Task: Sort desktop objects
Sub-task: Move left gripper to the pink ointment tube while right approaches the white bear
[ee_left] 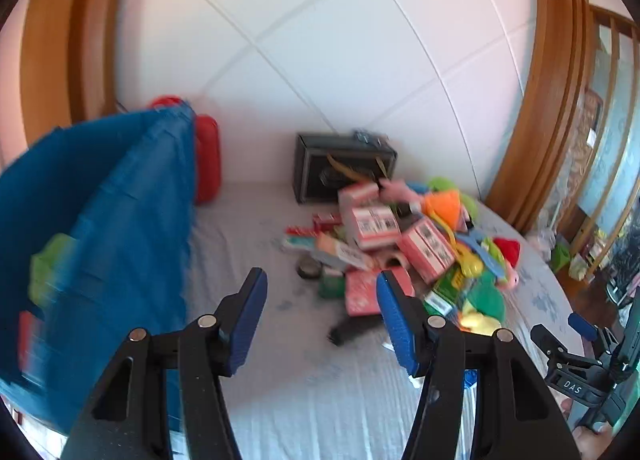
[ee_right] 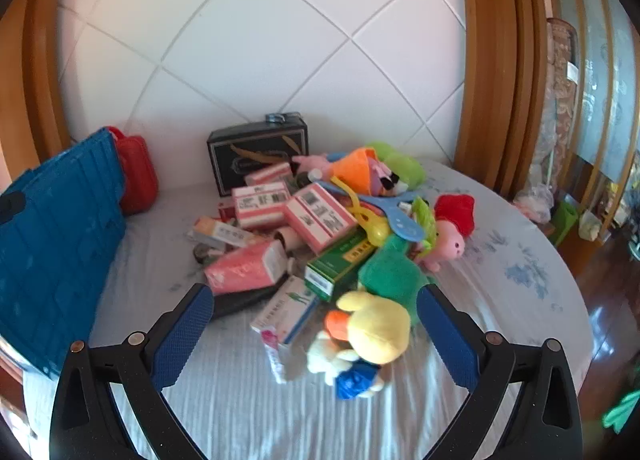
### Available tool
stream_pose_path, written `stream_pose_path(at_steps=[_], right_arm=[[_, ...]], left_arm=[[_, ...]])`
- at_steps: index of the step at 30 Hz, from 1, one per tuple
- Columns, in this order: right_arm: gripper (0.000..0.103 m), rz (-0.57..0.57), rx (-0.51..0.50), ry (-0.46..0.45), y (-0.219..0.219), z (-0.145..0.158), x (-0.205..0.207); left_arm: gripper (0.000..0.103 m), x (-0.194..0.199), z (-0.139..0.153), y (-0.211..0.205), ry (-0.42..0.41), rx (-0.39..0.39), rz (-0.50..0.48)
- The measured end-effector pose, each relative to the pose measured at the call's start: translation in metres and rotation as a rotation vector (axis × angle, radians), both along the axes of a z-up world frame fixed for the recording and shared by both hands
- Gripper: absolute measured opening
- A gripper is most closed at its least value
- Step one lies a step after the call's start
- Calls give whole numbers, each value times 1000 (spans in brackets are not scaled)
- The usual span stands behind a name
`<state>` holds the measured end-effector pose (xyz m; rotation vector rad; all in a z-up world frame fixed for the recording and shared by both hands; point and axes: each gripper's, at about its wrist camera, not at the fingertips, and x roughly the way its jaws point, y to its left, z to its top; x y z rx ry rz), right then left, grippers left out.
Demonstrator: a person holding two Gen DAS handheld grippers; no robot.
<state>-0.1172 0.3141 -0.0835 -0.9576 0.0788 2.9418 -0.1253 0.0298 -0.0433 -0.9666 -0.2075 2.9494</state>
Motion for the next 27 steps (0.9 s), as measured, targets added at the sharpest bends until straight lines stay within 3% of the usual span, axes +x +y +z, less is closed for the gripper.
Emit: stream_pose_path(at_steps=[5, 10, 13, 20, 22, 27], right_arm=[[103, 28, -12, -146, 56, -66, -17], [103, 63, -8, -238, 85, -121, -23], [103, 72, -26, -290, 98, -145, -27], [103, 121, -70, -330, 107, -168, -29], [103, 142, -75, -323, 104, -171, -31], [103, 205, -97, -331, 88, -182, -41]], left_arm=[[56, -38, -87, 68, -171, -83, 38], [56, -67, -179, 112, -355, -49, -14], [56, -77, -218, 139, -407, -45, -55], [56, -97, -267, 175, -460, -70, -100], [56, -93, -263, 181, -407, -106, -118], [30, -79, -259, 174, -407, -118, -131]])
